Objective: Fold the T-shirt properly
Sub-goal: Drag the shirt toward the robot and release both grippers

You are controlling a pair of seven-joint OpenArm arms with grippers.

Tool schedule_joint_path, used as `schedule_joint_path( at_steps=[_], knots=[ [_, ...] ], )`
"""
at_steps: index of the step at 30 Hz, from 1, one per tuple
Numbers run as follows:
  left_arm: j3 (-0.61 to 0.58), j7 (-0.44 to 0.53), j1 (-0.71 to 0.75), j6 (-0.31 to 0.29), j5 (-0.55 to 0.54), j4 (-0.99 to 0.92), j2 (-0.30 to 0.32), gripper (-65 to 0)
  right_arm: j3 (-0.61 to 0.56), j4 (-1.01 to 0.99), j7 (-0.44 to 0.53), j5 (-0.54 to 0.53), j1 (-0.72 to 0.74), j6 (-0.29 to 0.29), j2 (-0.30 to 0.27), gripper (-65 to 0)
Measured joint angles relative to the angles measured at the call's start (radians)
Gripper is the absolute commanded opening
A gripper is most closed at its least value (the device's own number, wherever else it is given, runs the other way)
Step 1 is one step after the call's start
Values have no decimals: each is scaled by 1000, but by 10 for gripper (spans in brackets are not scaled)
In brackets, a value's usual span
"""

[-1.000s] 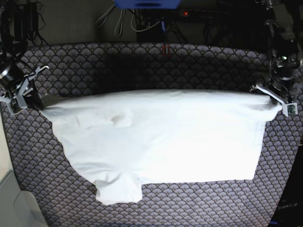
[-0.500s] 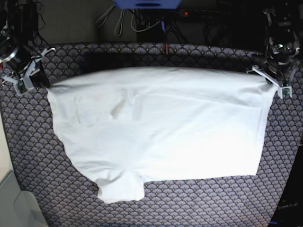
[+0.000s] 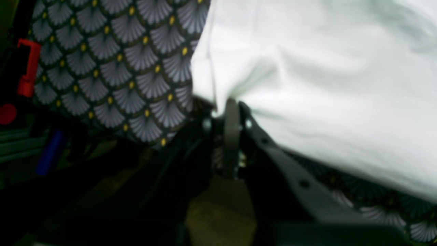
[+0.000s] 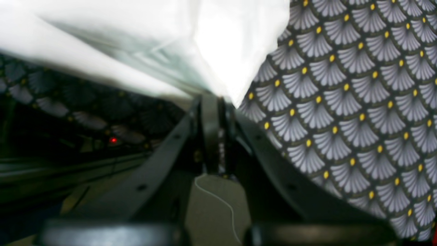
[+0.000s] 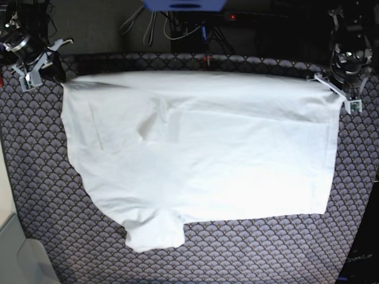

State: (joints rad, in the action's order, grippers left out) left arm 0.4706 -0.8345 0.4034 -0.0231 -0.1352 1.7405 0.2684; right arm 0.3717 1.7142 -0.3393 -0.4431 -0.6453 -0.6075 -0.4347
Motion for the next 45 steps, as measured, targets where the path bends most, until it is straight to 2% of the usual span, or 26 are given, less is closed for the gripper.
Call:
schedule_joint_path(
  at_steps=[13, 15, 20, 23, 28, 37, 41, 45],
  knots=[
    [0, -3, 15, 4, 2, 5, 0, -639, -41, 9, -4, 8, -37, 5, -3, -650],
    [0, -8, 18, 4, 0, 3, 0, -611, -35, 18, -3, 8, -34, 5, -3, -650],
    [0, -8, 18, 12, 8, 3, 0, -416, -34, 21, -6, 8, -34, 5, -8, -650],
    [1, -8, 18, 11, 8, 7, -4, -377, -34, 21, -7, 8, -34, 5, -10, -626],
    [1, -9, 23, 12, 8, 8, -3, -373, -34, 19, -8, 9, -35, 5, -22, -549],
    [3, -10, 26, 12, 8, 18, -3, -370, -34, 19, -8, 9, -37, 5, -22, -494],
    [6, -19, 62, 13, 10, 79, -3, -370, -18, 21, -86, 8, -37, 4, -21, -432],
    [7, -11, 76, 12, 8, 137, -3, -370, 23, 21, -94, 9, -35, 5, -18, -381]
  ],
)
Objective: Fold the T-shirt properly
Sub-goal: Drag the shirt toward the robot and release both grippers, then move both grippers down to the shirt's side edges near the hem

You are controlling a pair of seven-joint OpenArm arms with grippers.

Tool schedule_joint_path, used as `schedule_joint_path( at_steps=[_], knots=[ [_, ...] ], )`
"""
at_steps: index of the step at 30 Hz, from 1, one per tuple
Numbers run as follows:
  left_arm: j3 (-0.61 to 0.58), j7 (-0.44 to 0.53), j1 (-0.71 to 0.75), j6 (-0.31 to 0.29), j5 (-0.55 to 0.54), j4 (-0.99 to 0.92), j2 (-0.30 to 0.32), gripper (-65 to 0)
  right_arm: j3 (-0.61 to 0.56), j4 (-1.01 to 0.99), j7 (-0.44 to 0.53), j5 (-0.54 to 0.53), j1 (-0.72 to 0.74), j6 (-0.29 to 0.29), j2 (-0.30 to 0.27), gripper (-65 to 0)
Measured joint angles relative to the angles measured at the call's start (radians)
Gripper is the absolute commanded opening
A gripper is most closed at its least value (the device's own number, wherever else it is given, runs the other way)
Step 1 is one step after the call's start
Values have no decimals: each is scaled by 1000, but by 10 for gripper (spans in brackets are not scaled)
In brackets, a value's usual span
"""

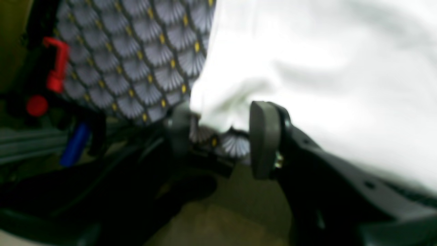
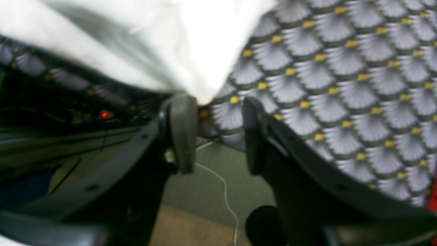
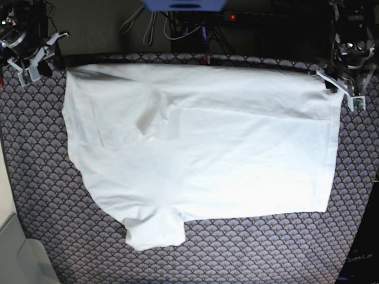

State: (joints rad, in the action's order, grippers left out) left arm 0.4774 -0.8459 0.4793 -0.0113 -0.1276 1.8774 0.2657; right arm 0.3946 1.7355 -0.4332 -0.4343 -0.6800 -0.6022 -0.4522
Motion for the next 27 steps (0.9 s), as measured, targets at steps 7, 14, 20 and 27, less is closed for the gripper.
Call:
schedule_joint_path(
  at_steps=[7, 14, 20, 27],
  knots=[
    [39, -8, 2, -1, 0, 16, -4, -369, 116, 0, 6, 0, 3, -1, -2, -360],
    [82, -3, -209, 3, 6, 12, -3, -369, 127, 16, 3, -1, 167, 1, -81, -357],
    [47, -8, -447, 7, 16, -106, -2, -374, -45, 5, -43, -1, 431, -3, -105, -241],
    [-37, 14, -681, 7, 19, -391, 2, -375, -158, -131, -132, -5, 737, -10, -29, -146]
  ],
)
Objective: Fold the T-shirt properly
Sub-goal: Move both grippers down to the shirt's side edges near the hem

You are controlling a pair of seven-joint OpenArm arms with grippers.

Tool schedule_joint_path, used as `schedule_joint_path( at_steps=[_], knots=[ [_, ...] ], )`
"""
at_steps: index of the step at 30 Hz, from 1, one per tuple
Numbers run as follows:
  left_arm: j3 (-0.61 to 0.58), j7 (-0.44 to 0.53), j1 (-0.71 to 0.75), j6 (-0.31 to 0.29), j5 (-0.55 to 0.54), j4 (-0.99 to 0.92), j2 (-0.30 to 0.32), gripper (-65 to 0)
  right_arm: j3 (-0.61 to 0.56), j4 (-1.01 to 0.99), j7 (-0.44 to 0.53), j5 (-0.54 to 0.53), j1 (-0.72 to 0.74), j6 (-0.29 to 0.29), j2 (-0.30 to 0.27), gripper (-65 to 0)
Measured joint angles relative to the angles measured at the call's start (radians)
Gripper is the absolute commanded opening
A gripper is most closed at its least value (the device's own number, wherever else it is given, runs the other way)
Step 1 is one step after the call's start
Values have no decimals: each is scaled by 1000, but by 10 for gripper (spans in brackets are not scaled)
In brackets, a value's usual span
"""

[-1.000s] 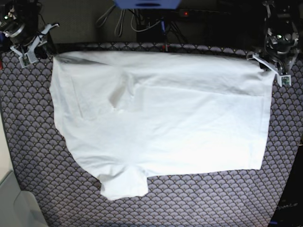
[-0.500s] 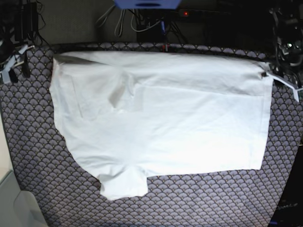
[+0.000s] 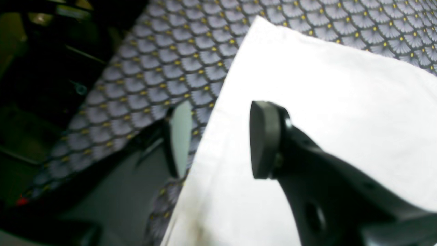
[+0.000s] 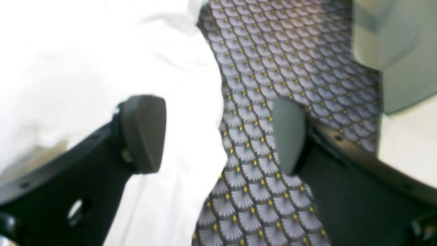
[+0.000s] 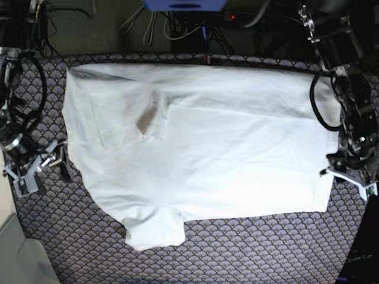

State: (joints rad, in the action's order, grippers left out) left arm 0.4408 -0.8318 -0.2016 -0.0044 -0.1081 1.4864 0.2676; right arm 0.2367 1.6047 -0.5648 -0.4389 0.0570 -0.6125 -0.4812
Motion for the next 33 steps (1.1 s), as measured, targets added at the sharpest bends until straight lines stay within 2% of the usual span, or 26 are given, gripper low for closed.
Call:
schedule_joint_path(
  at_steps=[6, 9, 14, 19, 23, 29, 33],
  knots=[
    [-113, 310, -75, 0, -1, -176, 8, -375, -126, -254, 5, -1, 170, 7, 2, -145],
    [-150, 404, -118, -3, -5, -307, 1, -375, -182, -401, 1, 12, 246, 15, 7, -145],
    [-189, 518, -209, -3, -1, -523, 10, -375, -279, -609, 150, 0, 354, 8, 18, -144],
    [-276, 609, -303, -1, -2, -745, 43, -375, -408, -837, 248, 9, 459, 16, 19, -145],
    [-301, 679, -377, 0, -4, -869, 48, -375, -442, -1019, 369, 6, 542, 20, 44, -144],
    [-301, 679, -386, -3, -4, -938, 51, -375, -515, -1148, 454, 12, 558, 25, 56, -144],
    [-301, 680, -381, -3, -4, -938, 50, -375, -541, -1180, 507, 8, 558, 26, 90, -145]
  ],
)
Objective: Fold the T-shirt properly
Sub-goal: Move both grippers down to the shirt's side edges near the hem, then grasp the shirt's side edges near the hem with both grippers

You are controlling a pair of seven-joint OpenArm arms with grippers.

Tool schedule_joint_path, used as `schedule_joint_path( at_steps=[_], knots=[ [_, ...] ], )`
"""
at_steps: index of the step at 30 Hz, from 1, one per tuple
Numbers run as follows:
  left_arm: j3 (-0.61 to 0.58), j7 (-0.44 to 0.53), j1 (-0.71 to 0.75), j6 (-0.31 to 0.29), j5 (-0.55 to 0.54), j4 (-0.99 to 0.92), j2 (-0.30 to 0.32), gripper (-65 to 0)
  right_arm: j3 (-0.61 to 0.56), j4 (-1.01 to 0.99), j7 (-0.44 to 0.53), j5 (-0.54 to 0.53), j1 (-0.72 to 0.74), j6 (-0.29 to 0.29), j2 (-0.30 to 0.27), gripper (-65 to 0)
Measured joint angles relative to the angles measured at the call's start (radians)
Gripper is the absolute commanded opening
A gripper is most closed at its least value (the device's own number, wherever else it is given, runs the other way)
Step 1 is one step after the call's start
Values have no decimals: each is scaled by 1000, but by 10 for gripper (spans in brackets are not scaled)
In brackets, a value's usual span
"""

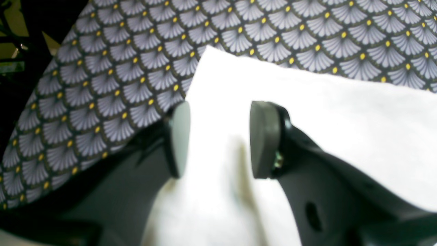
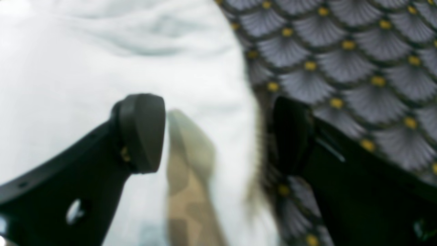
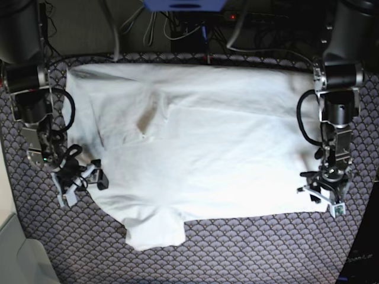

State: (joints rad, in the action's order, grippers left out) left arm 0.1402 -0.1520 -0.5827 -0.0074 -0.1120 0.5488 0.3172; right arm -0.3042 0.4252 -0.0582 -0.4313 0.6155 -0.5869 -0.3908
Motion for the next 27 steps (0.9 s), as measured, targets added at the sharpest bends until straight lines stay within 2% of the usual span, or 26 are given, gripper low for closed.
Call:
schedule_joint_path(
  at_steps=[8, 11, 18, 20, 24, 27],
  knots=[
    [0, 5, 18, 8, 0, 1, 24, -369, -6, 0, 3, 0, 2, 0, 14, -158],
    [0, 0, 21, -4, 0, 0, 21, -369, -6, 0, 3, 0, 2, 0, 14, -228],
    [0, 10, 10, 0, -5, -71, 20, -368, -6, -1, -8, 1, 1, 0, 14, -486],
    [0, 6, 8, 0, -5, -87, 21, -368, -6, -1, -8, 0, 1, 0, 14, -539],
    [2, 107, -6, 0, -4, -87, 21, -366, -6, -3, -8, 1, 1, 0, 14, -571],
    [2, 112, -10, 0, -5, -84, 21, -333, -6, -3, -8, 0, 1, 0, 14, -552]
  ],
)
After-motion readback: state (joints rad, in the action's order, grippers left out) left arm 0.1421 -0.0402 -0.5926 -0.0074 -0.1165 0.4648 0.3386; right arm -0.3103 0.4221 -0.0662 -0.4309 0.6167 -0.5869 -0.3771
